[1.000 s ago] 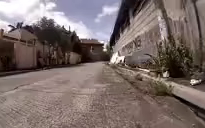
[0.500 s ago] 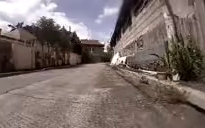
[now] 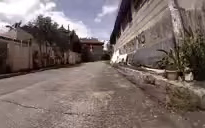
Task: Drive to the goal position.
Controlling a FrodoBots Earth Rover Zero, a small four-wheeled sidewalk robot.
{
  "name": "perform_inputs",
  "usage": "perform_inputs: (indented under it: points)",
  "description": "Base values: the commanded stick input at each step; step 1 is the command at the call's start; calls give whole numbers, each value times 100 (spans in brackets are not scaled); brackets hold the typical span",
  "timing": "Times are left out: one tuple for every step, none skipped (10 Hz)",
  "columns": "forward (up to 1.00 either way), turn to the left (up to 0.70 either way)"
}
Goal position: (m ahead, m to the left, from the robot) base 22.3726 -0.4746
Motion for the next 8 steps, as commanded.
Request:
perform_inputs:
  points:
    - [70,0]
    - [70,0]
    - [70,0]
    - [70,0]
    - [70,0]
    - [70,0]
    - [70,0]
    - [70,0]
